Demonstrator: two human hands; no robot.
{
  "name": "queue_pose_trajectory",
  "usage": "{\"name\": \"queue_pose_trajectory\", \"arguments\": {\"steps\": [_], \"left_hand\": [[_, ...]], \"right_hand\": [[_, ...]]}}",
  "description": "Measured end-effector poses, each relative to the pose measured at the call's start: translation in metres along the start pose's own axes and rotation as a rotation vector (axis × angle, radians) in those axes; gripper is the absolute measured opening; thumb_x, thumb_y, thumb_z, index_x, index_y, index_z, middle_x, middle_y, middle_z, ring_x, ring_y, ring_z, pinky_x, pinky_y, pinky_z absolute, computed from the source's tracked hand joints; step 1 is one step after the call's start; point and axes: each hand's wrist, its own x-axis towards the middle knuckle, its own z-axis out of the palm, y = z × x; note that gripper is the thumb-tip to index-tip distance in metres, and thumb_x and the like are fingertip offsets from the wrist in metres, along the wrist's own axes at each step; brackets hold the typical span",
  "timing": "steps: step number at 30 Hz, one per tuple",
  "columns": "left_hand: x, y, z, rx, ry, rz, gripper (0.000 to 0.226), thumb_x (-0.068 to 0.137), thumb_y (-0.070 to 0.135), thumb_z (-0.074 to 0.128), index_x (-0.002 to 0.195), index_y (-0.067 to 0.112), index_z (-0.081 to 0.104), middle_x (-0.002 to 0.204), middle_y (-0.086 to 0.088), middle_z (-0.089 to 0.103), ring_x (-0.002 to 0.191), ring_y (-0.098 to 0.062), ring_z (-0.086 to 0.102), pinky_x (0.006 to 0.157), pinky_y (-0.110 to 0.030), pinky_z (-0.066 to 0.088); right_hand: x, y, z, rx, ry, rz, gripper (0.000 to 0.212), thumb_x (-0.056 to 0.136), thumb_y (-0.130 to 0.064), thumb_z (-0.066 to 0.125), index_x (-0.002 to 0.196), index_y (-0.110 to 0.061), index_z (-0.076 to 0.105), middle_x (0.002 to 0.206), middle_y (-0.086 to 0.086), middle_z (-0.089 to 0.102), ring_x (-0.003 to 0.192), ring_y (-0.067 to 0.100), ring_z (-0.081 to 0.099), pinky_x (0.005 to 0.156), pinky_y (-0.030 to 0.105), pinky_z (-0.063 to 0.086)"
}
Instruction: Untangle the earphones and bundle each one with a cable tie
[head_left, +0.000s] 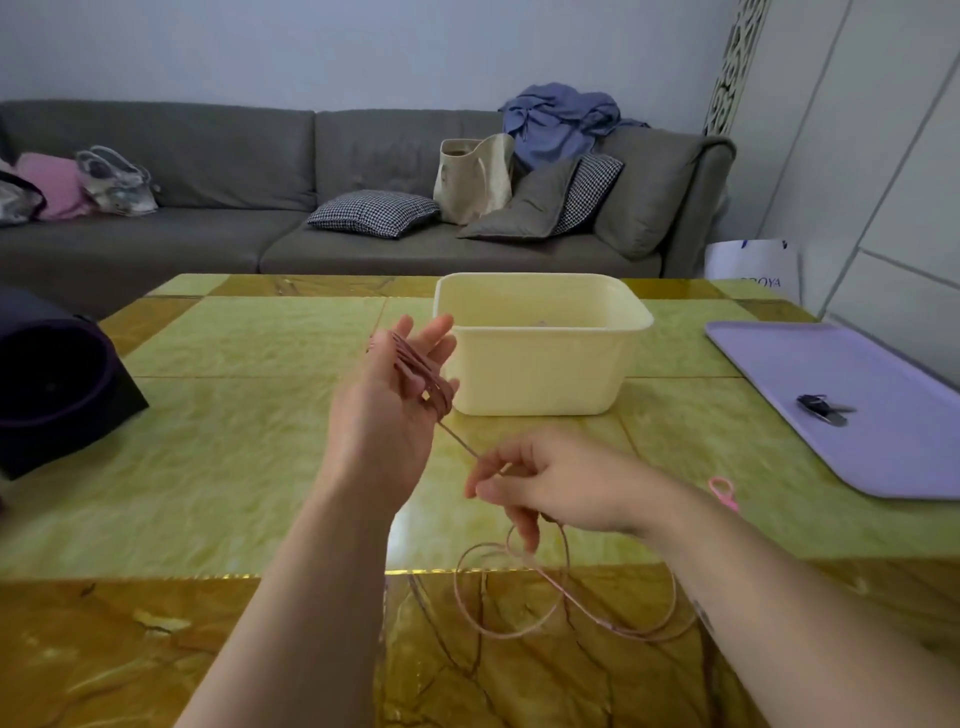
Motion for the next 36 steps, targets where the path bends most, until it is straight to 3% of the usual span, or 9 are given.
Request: {"name": "queue_pose_trajectory", "arguments": {"steps": [7,11,15,18,22,27,30,33,36], "left_hand": [[-0.017,-0.015,0.004,0.937,-0.355,-0.160,0.039,0.103,0.032,0.027,0.102,0.013,0.061,0.077,0.002,0.068,0.060,-0.002,0.052,0.061,-0.019,0.038],[-0.022,-0.020,0.007,1.223,-0.559,-0.410,0.045,0.101,0.041,0.029,0.092,0.014,0.065,0.069,0.003,0.061,0.050,0.006,0.049,0.054,-0.011,0.035],[-0.023,-0.015,0.005,0.716,-0.698,-0.553,0.035,0.095,0.037,0.043,0.081,0.013,0.064,0.054,0.004,0.045,0.069,-0.010,0.063,0.070,-0.027,0.050],[-0.012,-0.009,0.002,0.008,-0.743,-0.478,0.019,0.089,0.027,0.055,0.084,0.013,0.066,0.054,0.007,0.047,0.069,-0.012,0.062,0.097,-0.053,0.044],[-0.001,-0.001,0.004,-0.425,-0.304,-0.263,0.029,0.094,0.024,0.045,0.092,0.005,0.066,0.059,0.006,0.053,0.069,-0.013,0.063,0.083,-0.054,0.053],[0.008,0.000,-0.012,-0.646,0.192,-0.105,0.035,0.103,0.026,0.028,0.108,-0.002,0.048,0.097,-0.005,0.066,0.090,-0.020,0.064,0.087,-0.052,0.044],[0.014,0.005,-0.022,-0.682,0.320,-0.034,0.034,0.104,0.024,0.023,0.113,-0.003,0.042,0.113,-0.009,0.063,0.097,-0.024,0.061,0.094,-0.048,0.041],[0.018,0.013,-0.032,-0.649,0.398,0.055,0.034,0.104,0.023,0.021,0.121,0.000,0.039,0.117,-0.008,0.060,0.102,-0.025,0.058,0.098,-0.046,0.038],[0.020,0.016,-0.036,-0.521,0.413,0.059,0.032,0.104,0.024,0.020,0.107,0.002,0.044,0.119,-0.005,0.059,0.109,-0.022,0.054,0.100,-0.046,0.035]], "right_hand": [[-0.024,0.000,-0.029,-0.158,0.081,0.027,0.012,0.094,-0.017,0.055,0.091,-0.019,0.067,0.057,-0.008,0.062,0.054,0.008,0.061,0.070,0.035,0.052],[-0.027,0.016,-0.043,-0.193,0.184,-0.006,0.015,0.092,-0.021,0.058,0.086,-0.026,0.070,0.059,-0.010,0.064,0.061,0.004,0.061,0.069,0.027,0.051],[-0.021,0.030,-0.046,-0.156,0.263,-0.058,0.021,0.095,-0.016,0.053,0.087,-0.029,0.068,0.066,-0.012,0.063,0.063,-0.006,0.057,0.062,0.012,0.045],[-0.013,0.039,-0.039,0.309,0.274,-0.051,0.032,0.098,-0.001,0.043,0.085,-0.018,0.068,0.075,0.001,0.063,0.063,0.006,0.061,0.059,0.023,0.053],[-0.012,0.045,-0.035,0.693,0.157,-0.021,0.027,0.099,-0.004,0.039,0.104,-0.006,0.065,0.061,0.002,0.047,0.039,0.007,0.032,0.040,0.016,0.025],[-0.014,0.035,-0.031,0.338,0.180,-0.037,0.030,0.098,-0.028,0.043,0.097,-0.011,0.068,0.055,-0.004,0.027,0.046,0.008,0.023,0.047,0.020,0.021],[-0.017,0.031,-0.026,-0.067,0.119,-0.008,0.032,0.098,-0.037,0.042,0.095,-0.023,0.071,0.049,-0.012,0.046,0.046,0.005,0.043,0.060,0.027,0.046],[-0.022,0.031,-0.027,-0.279,-0.034,0.067,0.030,0.097,-0.045,0.043,0.094,-0.034,0.072,0.102,0.016,0.070,0.095,0.030,0.065,0.089,0.041,0.049],[-0.030,0.025,-0.032,-0.273,-0.125,0.139,0.031,0.097,-0.043,0.042,0.102,-0.033,0.071,0.090,-0.013,0.071,0.096,0.010,0.065,0.092,0.030,0.048]]}}
